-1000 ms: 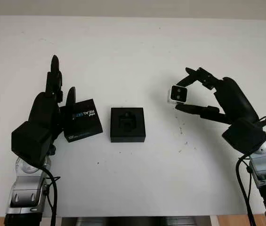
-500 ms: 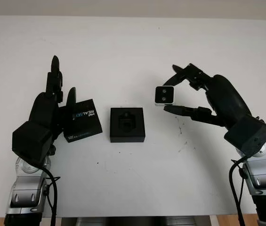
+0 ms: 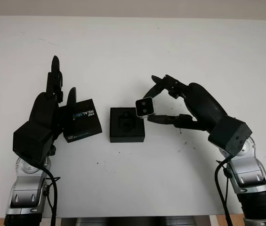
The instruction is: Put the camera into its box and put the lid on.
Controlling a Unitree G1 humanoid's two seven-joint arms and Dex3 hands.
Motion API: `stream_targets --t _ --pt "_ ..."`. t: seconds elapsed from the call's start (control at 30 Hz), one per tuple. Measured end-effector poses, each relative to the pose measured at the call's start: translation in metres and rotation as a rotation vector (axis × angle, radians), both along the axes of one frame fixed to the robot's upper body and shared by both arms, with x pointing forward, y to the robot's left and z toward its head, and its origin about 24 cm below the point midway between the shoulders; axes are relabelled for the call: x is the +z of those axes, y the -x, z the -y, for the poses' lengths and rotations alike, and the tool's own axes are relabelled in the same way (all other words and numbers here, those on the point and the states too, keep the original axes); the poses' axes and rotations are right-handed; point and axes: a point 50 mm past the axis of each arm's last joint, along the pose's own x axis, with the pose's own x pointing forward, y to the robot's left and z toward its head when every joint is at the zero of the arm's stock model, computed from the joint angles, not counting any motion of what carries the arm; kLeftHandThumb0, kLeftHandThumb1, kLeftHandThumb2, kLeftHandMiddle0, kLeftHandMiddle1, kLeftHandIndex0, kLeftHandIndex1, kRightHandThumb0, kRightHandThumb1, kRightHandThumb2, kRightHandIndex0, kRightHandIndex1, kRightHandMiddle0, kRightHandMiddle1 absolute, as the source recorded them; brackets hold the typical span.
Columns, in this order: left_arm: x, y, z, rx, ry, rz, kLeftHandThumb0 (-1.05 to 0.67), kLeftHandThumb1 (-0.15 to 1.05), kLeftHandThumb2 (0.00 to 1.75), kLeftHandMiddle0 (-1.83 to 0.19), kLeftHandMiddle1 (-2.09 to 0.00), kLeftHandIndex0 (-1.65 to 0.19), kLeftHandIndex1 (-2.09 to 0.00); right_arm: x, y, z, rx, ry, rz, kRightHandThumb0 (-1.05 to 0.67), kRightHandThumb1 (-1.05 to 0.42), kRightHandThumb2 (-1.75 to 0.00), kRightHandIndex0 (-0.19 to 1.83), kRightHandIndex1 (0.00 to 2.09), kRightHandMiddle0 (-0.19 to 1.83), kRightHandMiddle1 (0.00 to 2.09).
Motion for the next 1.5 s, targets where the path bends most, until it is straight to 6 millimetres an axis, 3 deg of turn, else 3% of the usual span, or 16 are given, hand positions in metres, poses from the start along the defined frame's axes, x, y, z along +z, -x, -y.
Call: stream_targets --t 0.43,0.8,1.5 --pt "0.000 0.000 0.000 0.001 -0.003 0.003 -0.79 1.05 0.71 0.14 -0.05 0.18 -0.05 -0.033 -0.009 -0.016 0.001 -0.056 -0.120 -0.54 -1.05 -0.07 0.23 0.05 0.39 1.63" --pt "0.000 0.000 0.000 -0.006 -0.007 0.000 -0.80 1.05 0.72 0.14 -0.05 0.19 -0.04 -0.046 -0.003 -0.033 -0.018 -0.124 -0.137 -0.50 -1.05 -0.07 0.22 0.05 0.36 1.68" --pt "0.000 0.000 -0.001 -0.010 -0.006 -0.002 -0.80 1.05 0.71 0.14 -0.05 0.19 -0.04 -0.055 0.006 -0.039 -0.006 -0.151 -0.171 -0.53 -1.05 -0.07 0.22 0.05 0.34 1.64"
